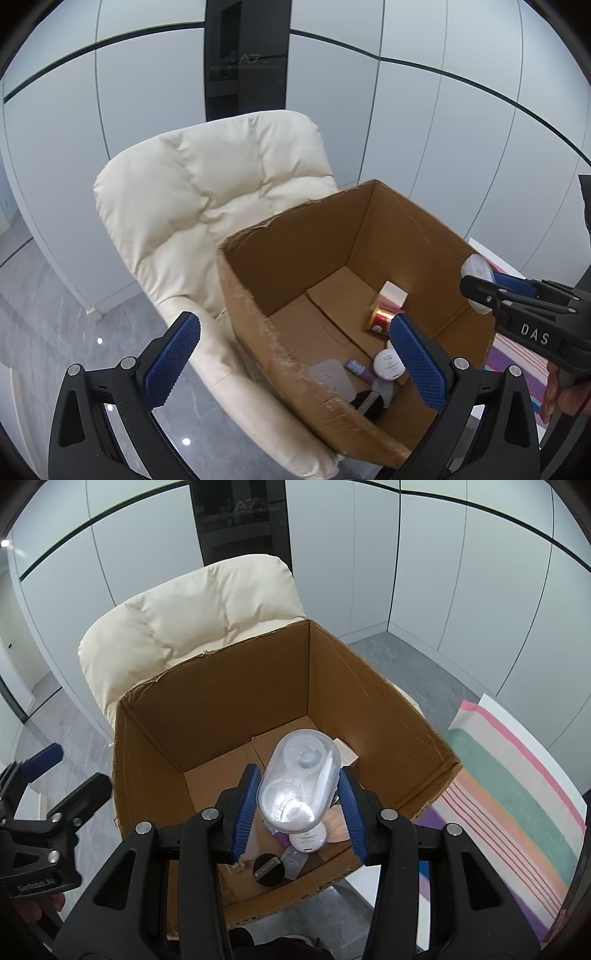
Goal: Organize objects
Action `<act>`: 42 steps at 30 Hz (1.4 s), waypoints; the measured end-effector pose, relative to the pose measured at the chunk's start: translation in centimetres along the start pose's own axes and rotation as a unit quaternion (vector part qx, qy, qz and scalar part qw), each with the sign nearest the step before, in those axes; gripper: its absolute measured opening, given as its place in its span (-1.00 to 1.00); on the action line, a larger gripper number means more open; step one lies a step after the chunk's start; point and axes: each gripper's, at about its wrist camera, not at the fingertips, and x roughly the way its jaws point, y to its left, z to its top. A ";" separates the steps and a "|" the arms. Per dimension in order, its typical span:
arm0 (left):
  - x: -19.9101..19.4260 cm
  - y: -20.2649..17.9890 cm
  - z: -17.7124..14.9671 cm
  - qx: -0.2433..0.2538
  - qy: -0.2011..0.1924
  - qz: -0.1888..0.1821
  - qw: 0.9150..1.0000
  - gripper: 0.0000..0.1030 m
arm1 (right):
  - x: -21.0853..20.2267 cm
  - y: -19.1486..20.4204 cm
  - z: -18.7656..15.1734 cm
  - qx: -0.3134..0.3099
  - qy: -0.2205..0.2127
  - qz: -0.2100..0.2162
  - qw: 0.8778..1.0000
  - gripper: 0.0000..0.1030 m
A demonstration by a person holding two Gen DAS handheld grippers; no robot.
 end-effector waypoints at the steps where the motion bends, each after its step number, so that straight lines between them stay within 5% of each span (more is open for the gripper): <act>1: -0.1 0.2 -0.1 -0.001 0.000 0.001 1.000 1.00 | 0.1 0.1 0.1 0.004 0.000 -0.001 1.000 0.14; 3: -0.1 0.7 -0.1 -0.002 0.000 0.005 1.000 1.00 | 0.1 0.1 0.2 0.012 -0.008 -0.009 1.000 0.80; 8: -0.2 1.3 0.0 -0.013 0.000 0.008 1.000 1.00 | -0.1 -0.3 0.5 0.033 -0.016 -0.023 0.999 0.98; 27: 1.4 -2.1 0.7 -0.007 0.012 -0.005 1.000 1.00 | -0.2 -1.7 -1.1 0.010 0.006 -0.032 0.999 0.99; 42: 2.5 -9.0 1.0 0.034 0.018 -0.042 0.998 1.00 | -2.3 -8.9 -2.1 0.060 0.001 -0.063 0.996 0.99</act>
